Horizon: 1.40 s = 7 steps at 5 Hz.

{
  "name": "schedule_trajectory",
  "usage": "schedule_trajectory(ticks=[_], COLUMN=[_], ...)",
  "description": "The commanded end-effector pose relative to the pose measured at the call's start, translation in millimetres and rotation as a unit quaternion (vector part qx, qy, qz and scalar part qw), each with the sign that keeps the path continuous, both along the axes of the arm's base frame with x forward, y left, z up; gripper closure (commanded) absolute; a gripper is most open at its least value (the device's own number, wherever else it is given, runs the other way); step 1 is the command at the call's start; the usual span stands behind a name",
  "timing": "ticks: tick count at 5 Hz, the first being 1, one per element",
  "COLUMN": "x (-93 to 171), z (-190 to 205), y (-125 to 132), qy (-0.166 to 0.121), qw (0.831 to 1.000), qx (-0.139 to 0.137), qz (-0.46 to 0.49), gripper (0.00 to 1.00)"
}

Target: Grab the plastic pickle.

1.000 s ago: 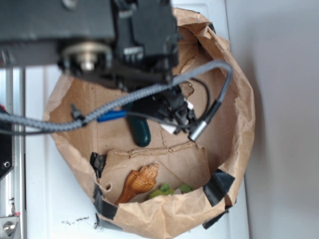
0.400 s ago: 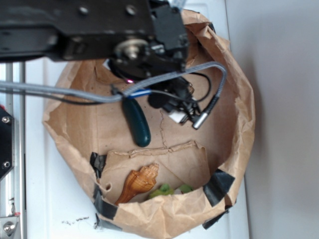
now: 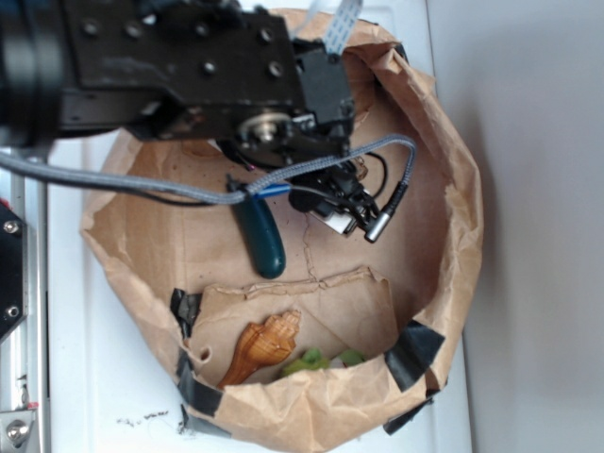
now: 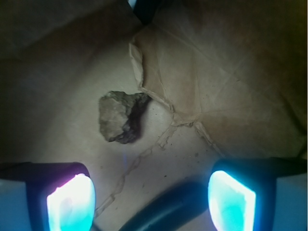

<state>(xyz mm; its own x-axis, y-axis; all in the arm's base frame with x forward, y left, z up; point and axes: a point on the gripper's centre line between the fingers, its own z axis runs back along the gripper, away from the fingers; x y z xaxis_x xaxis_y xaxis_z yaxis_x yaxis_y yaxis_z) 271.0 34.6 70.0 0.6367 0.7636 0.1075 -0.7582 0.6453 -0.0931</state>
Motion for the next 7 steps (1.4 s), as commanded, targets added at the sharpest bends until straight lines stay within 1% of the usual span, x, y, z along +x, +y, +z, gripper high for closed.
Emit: schedule_trajectory(ticks=[1,2,3,4,7], x=[0.5,0.9,5.3,3.7,3.7], z=[9.5,4.3,-8.1,-1.8,-1.8], y=[7.0,8.5,5.6,8.2,8.2], qy=[-0.032,-0.039,-0.032,-0.021,-0.021], qw=[0.991,0.988,0.991,0.994,0.994], qx=[0.051,0.076,0.071,0.070,0.070], qz=[0.120,0.126,0.110,0.086,0.086], gripper=[0.00,0.00,0.00,0.00,0.00])
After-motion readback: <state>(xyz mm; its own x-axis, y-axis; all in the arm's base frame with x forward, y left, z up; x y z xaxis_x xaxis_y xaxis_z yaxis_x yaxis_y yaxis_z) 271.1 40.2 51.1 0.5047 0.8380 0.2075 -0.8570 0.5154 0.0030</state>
